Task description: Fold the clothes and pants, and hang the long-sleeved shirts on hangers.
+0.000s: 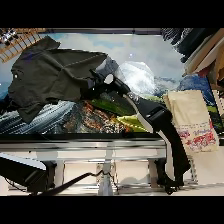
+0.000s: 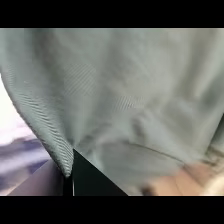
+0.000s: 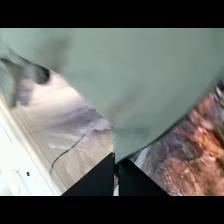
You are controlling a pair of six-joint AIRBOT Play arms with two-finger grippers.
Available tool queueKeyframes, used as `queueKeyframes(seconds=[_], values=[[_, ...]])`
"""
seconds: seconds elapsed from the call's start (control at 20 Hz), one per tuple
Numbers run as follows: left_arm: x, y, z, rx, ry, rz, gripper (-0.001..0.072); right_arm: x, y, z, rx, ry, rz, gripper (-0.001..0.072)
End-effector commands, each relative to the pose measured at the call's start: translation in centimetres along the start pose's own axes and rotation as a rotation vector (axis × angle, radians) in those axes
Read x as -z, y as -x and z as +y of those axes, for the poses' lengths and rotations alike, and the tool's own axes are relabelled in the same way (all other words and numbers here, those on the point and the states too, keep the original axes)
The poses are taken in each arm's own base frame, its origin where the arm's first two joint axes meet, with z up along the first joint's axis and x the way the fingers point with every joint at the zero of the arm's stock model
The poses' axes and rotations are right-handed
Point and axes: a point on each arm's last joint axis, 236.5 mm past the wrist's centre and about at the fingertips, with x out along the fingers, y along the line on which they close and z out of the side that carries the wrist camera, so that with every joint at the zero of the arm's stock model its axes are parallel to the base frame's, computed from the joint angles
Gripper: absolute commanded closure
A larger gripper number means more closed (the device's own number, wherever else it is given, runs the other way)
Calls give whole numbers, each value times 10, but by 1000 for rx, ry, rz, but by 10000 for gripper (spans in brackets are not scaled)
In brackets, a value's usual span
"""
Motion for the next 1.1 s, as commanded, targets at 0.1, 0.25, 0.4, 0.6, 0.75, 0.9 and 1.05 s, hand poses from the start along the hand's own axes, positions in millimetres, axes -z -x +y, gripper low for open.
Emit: queueKeyframes(seconds=[0.1, 0.25, 0.4, 0.6, 0.75, 0.9, 1.05], values=[[-19, 134, -154, 564, -120, -337, 703, -33, 135, 12, 296, 312, -70, 695], [11, 282, -255, 1016, -288, -605, 703, -36, 282, 41, 569, 462, -219, 695], [99, 418, -321, 1418, -528, -799, 703, -1, 413, 125, 662, 635, -467, 695], [242, 548, -346, 1858, -791, -1003, 703, 95, 532, 244, 670, 846, -827, 695], [327, 589, -348, 2059, -903, -1034, 702, 173, 598, 314, 620, 981, -1112, 695], [353, 578, -371, 1965, -968, -1050, 702, 224, 645, 360, 583, 1090, -1345, 695], [296, 540, -394, 1688, -861, -1071, 702, 196, 644, 343, 666, 1063, -1317, 695]])
